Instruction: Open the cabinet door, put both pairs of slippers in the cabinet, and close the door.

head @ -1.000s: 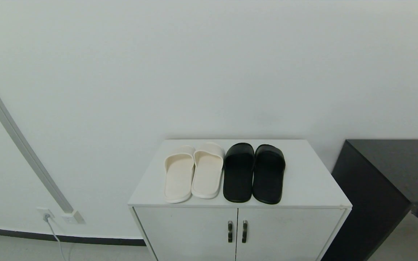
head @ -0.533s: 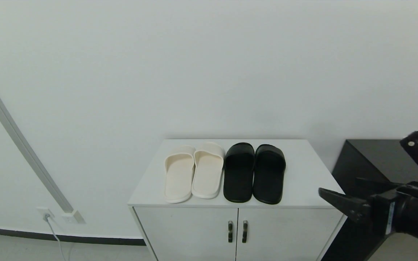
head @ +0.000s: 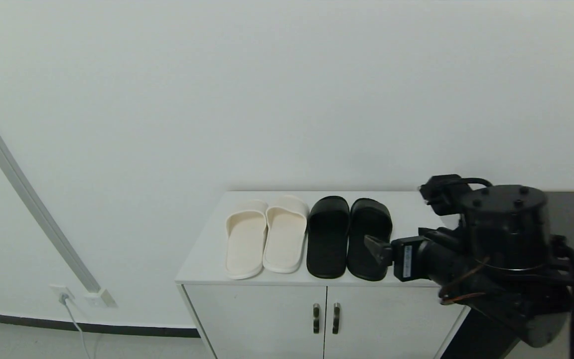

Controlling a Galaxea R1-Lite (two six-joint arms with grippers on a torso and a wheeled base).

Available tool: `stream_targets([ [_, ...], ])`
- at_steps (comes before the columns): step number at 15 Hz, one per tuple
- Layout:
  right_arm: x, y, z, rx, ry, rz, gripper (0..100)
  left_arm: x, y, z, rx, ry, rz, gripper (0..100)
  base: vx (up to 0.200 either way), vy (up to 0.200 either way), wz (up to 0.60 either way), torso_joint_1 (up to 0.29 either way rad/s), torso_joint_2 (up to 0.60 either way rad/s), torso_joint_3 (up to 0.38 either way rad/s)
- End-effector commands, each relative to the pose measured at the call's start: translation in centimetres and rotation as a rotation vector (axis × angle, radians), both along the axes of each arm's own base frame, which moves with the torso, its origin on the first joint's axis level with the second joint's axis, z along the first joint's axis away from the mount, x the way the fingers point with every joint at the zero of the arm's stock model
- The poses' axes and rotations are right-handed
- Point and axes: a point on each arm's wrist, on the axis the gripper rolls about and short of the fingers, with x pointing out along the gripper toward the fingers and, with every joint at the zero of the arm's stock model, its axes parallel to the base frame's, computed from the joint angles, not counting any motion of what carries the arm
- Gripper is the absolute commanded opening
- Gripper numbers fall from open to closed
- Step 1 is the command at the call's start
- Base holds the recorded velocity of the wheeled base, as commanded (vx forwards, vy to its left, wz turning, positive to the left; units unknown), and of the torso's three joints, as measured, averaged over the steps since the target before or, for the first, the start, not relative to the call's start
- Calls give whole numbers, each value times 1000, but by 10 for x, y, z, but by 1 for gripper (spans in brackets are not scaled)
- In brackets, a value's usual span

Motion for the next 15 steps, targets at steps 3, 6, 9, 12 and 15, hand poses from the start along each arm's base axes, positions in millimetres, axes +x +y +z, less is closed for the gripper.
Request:
stream_targets([
  [3, 44, 59, -25, -33, -5, -66, 100, 0, 0, 0, 0, -2, 1, 0, 0, 0, 0, 0, 0, 0],
  [6, 66, 81, -45, -71, -19, -158, 100, 0, 0, 0, 0, 1, 1, 0, 0, 0, 0, 0, 0, 0],
  [9, 78, 90, -58, -97, -22, -209, 100, 0, 0, 0, 0, 0, -1, 0, 0, 0, 0, 0, 0, 0],
  [12, 102, 90, -64, -77, -29, -263, 100, 0, 0, 0, 0, 0, 1, 0, 0, 0, 0, 0, 0, 0],
  [15, 124, 87, -69, -65, -36, -302, 100, 0, 0, 0, 0, -2, 1, 0, 0, 0, 0, 0, 0, 0],
])
